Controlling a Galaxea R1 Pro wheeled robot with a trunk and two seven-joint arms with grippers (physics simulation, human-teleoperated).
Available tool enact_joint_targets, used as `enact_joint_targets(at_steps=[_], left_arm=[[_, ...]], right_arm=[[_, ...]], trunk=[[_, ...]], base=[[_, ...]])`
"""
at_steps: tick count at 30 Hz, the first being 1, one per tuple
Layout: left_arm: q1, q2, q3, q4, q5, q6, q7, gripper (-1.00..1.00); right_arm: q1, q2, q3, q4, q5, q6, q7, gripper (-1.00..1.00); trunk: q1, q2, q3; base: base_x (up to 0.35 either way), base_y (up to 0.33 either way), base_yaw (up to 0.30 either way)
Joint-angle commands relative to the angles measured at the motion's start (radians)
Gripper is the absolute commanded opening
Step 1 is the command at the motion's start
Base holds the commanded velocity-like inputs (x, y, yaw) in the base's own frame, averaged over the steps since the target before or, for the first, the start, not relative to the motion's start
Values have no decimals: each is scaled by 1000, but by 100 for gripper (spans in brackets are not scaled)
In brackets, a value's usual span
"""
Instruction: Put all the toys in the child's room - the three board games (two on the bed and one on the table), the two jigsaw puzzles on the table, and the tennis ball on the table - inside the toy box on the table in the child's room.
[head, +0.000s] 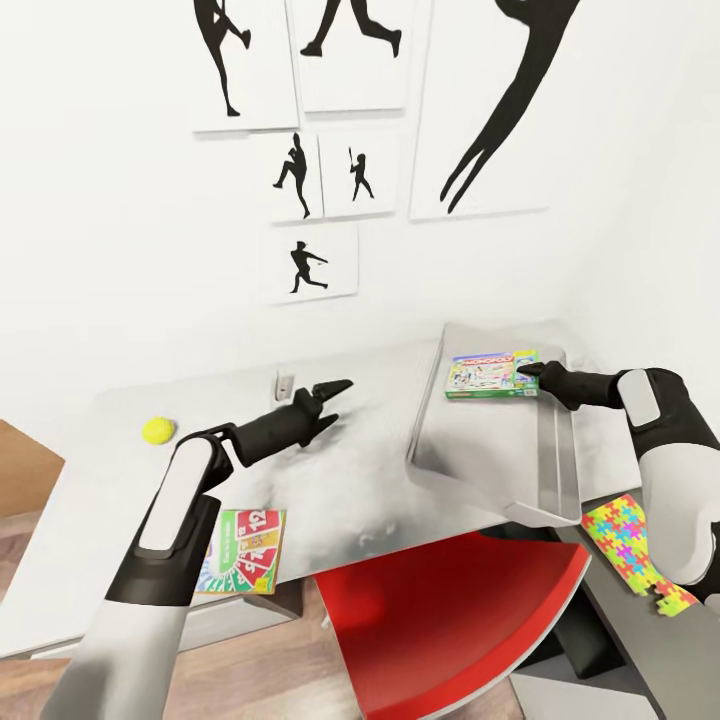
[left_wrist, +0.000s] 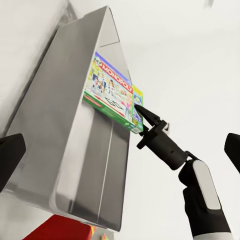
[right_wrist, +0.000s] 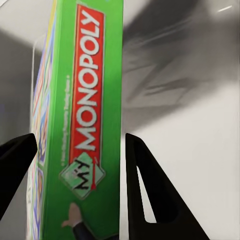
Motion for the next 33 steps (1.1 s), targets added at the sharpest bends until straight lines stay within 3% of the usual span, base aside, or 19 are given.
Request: enact_joint_targets(at_steps=[1,8,9,33], left_arm=[[-1,0,-1,0,11,2,10,100],[-1,-1,-5,3,10,2,11,100],[-1,-1,-6,3,10,2,11,100],[-1,-1,-7,15,9,2,12,100]], right_arm=[[-1,0,-5,0,7,5,12,-100],[-1,-1,-5,0,7,5,12,-100],[-2,-2,-4,0,7,5,12,100],[-2,1,-4,-33,7,6,9,100]], trunk=[[1,-2,-2],[1,-2,-3],[1,-2,-3],[1,-2,-3]], base=[[0,0,0],[0,0,0],[0,0,0],[0,0,0]])
